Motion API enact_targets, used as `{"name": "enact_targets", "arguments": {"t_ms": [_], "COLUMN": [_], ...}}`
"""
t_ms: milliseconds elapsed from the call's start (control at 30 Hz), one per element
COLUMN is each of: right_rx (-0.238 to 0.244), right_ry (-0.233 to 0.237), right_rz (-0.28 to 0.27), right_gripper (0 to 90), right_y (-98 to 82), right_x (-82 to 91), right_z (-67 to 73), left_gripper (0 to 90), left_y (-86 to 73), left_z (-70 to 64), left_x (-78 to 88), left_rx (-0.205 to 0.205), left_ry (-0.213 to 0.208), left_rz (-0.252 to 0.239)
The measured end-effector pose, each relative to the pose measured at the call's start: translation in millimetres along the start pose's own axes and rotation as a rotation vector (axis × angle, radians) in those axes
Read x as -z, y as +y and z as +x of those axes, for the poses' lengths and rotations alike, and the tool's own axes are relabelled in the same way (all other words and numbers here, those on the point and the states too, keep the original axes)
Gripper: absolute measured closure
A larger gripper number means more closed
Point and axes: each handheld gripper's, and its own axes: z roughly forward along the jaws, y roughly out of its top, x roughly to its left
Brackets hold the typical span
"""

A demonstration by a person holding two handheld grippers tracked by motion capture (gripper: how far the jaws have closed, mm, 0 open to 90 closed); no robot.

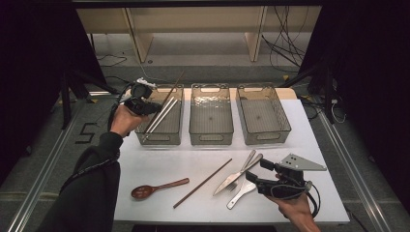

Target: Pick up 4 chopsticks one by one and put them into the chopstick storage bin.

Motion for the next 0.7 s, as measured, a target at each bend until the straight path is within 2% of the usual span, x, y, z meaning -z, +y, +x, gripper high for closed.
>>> {"name": "enact_targets", "arguments": {"t_ms": [233, 300, 700], "right_rx": [0.004, 0.003, 0.001], "right_ry": [0.002, 0.003, 0.007], "right_rz": [-0.002, -0.003, -0.003], "right_gripper": [30.3, 30.3, 30.3], "right_y": [-0.1, -0.1, -0.2], "right_x": [-0.5, -0.4, -0.3], "right_z": [0.1, 0.0, 0.1], "left_gripper": [83.9, 83.8, 83.8], "left_y": [3.4, 3.1, -2.6], "left_z": [12.7, 14.9, 28.1], "left_x": [-11.6, -14.8, -33.8], "left_rx": [0.017, 0.010, 0.055], "left_ry": [0.021, 0.033, 0.063], "left_rz": [-0.009, -0.005, -0.012]}}
